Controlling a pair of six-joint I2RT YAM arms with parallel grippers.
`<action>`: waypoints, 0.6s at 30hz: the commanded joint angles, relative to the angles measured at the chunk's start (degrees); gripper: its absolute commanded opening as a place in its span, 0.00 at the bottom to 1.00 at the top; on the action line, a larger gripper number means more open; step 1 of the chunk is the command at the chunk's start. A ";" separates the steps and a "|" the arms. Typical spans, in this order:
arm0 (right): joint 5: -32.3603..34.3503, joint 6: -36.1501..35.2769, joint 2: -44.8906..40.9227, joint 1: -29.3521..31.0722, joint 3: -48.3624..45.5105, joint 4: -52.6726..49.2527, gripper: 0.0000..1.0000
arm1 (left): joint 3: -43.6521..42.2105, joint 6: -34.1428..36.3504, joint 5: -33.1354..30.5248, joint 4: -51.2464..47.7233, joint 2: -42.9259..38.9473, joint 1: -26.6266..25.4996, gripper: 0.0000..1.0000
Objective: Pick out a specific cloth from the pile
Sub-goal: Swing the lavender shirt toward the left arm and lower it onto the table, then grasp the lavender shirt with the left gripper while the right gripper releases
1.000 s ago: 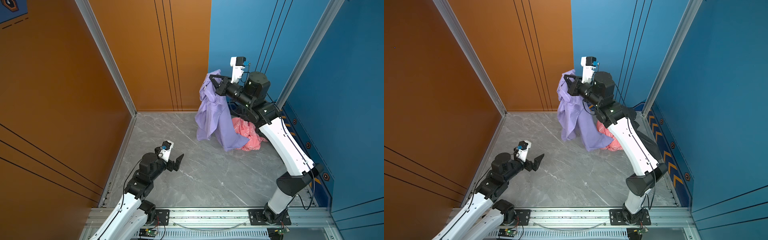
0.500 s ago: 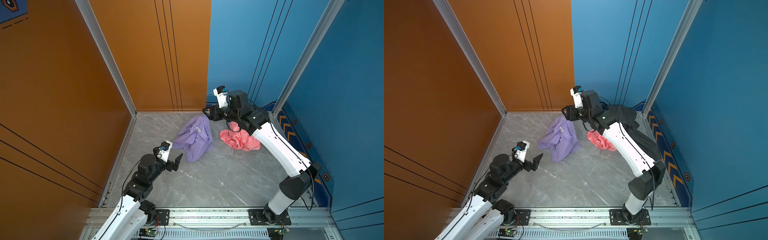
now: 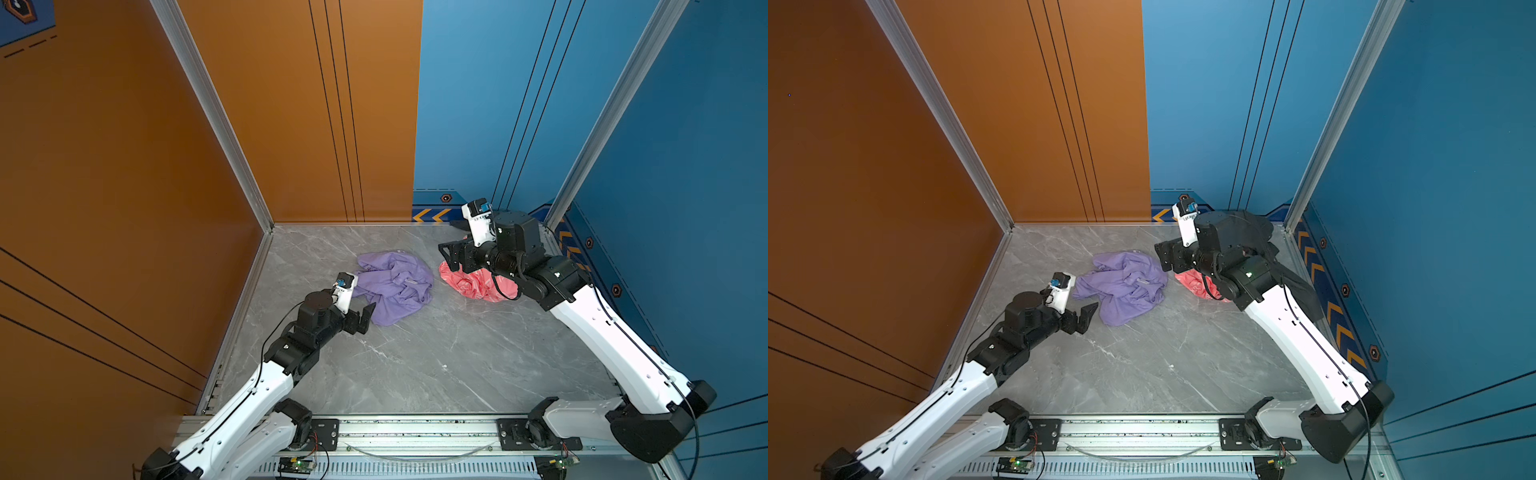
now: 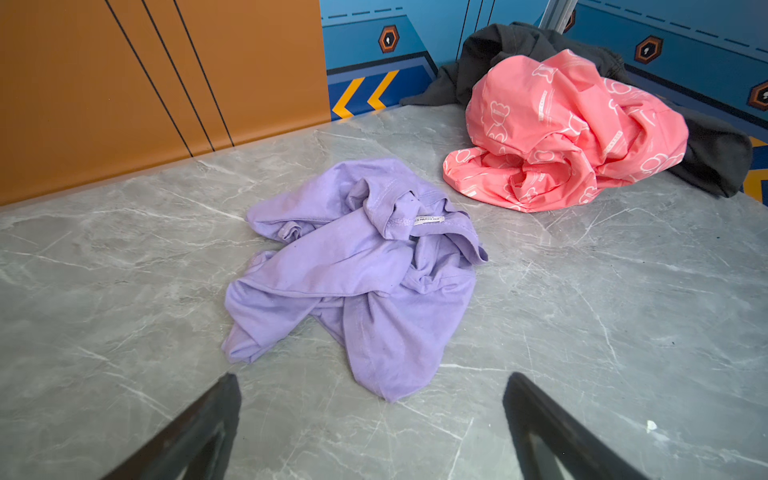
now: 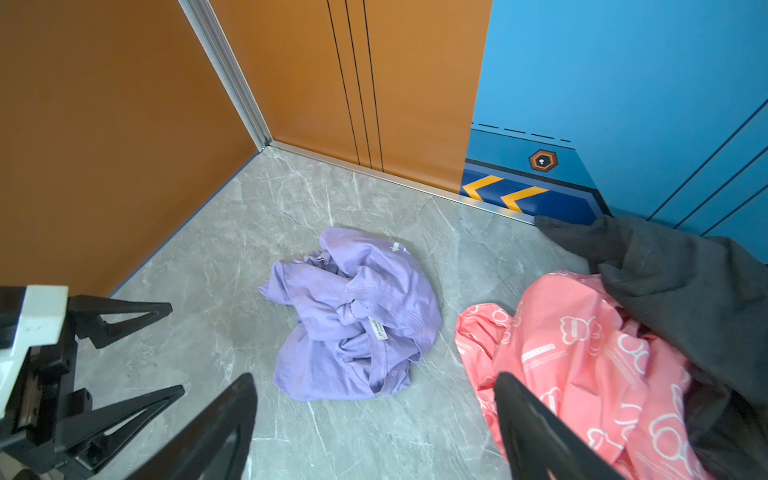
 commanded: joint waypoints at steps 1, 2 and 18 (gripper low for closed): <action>2.97 -1.88 -1.92 -0.52 -2.04 -0.59 0.93 | 5.84 -5.53 -3.10 -0.01 6.24 -1.93 0.98; 3.12 -1.90 -2.30 -0.68 -2.39 -0.52 0.94 | 7.74 -7.90 -3.23 -0.11 8.87 -2.24 0.98; 3.24 -1.24 -6.73 -3.33 -7.33 0.71 1.00 | 25.74 -46.56 10.00 1.45 38.85 2.45 0.88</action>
